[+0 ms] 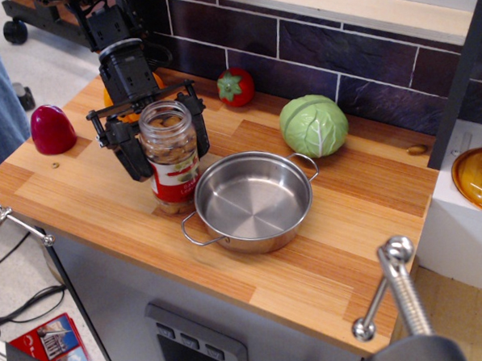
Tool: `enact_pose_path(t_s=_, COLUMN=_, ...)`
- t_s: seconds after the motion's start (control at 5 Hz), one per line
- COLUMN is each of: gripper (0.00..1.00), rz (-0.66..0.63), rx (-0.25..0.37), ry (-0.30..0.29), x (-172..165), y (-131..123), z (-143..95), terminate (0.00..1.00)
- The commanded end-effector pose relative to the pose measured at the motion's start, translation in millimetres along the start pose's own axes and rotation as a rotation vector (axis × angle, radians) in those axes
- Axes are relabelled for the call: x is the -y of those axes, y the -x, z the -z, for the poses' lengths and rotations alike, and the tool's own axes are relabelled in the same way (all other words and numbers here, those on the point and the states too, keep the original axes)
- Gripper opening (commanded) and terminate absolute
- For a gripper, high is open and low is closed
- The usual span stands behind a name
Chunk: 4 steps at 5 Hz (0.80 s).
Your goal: Pour almonds in pot
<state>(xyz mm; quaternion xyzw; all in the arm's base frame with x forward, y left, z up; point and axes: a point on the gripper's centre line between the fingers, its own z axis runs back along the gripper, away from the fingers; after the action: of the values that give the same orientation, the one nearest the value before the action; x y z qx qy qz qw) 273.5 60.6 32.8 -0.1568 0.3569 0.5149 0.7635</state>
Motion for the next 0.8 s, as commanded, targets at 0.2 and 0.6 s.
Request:
enact_pose_path(t_s=0.2, gripper=0.00, rz=0.003, rx=0.289, ry=0.169, x=-1, y=31, z=-45, terminate=0.00)
enact_pose_path(t_s=0.6, gripper=0.00, rz=-0.124, rx=0.555, ry=0.298, x=11, y=57, z=-51, terminate=0.00)
